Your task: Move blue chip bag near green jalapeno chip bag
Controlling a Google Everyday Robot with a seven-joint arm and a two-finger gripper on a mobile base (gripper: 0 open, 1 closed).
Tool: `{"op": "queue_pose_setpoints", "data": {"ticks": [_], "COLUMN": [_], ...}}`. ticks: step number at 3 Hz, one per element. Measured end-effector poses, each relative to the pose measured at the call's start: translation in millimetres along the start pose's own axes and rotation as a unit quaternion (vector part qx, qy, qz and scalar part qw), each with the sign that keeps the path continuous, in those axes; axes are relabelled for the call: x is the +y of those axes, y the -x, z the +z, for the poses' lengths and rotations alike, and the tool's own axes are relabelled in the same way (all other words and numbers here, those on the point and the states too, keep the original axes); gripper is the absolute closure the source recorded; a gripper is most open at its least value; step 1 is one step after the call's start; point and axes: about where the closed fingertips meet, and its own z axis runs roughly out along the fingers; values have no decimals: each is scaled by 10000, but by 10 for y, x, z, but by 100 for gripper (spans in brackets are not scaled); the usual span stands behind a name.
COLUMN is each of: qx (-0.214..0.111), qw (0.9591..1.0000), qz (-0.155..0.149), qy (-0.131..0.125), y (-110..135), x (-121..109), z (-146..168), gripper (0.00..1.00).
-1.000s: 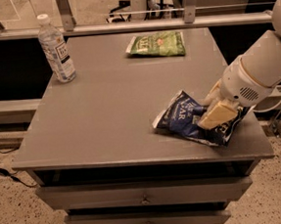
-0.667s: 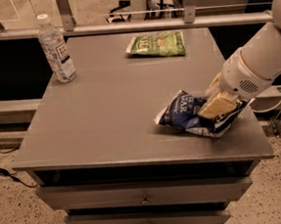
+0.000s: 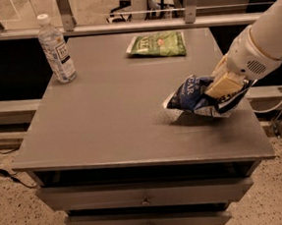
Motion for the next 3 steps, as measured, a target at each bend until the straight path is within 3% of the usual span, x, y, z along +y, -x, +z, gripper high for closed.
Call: {"op": "queue_pose_setpoints", "data": {"ticks": [1,2,3], "qx": [-215,-521,-672], "qw": [9989,9938,9857], "qz": [54,64,60], "qy": [-425,-976,-1545], "y": [-39,-26,12], "x": [-457,-1201,-1983], "z": [174,378,490], "gripper": [100,100,100]}}
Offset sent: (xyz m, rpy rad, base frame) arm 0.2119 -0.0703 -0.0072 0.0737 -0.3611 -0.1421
